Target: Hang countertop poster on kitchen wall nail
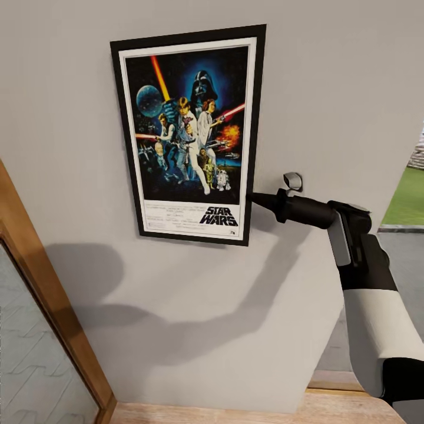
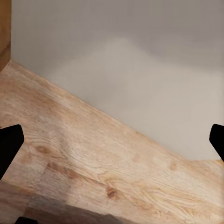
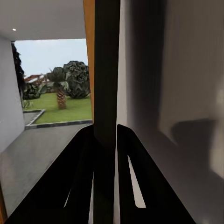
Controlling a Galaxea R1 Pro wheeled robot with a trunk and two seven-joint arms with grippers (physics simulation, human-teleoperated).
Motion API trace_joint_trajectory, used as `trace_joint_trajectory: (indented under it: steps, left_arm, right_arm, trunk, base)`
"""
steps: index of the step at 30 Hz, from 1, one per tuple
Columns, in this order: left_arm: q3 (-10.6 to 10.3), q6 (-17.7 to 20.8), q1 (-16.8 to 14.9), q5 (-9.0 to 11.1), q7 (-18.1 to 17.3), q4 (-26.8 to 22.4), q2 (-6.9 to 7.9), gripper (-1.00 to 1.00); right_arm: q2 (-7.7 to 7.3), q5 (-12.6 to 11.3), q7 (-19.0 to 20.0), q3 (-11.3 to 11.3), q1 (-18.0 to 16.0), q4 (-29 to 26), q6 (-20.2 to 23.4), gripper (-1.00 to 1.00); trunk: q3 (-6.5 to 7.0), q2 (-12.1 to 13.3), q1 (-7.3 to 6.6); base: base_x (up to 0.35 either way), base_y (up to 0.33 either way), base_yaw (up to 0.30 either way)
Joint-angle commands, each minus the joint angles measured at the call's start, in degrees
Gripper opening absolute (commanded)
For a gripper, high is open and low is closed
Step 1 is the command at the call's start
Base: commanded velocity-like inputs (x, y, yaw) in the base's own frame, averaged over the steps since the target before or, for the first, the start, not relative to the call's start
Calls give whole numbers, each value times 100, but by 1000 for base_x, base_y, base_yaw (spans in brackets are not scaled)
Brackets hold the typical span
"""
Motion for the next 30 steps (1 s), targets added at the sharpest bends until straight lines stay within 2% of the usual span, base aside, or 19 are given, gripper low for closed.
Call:
trace_joint_trajectory:
  steps: [1,30]
  left_arm:
    - [-48,-31,-5,37,-6,0,2,100]
    - [-48,-30,-5,37,-6,0,2,100]
  right_arm:
    - [0,-30,24,0,-7,2,71,-100]
    - [0,-30,24,0,-7,2,69,-100]
  trunk:
    - [-14,-14,4]
    - [-14,-14,4]
  base:
    - [0,112,0]
    - [0,13,0]
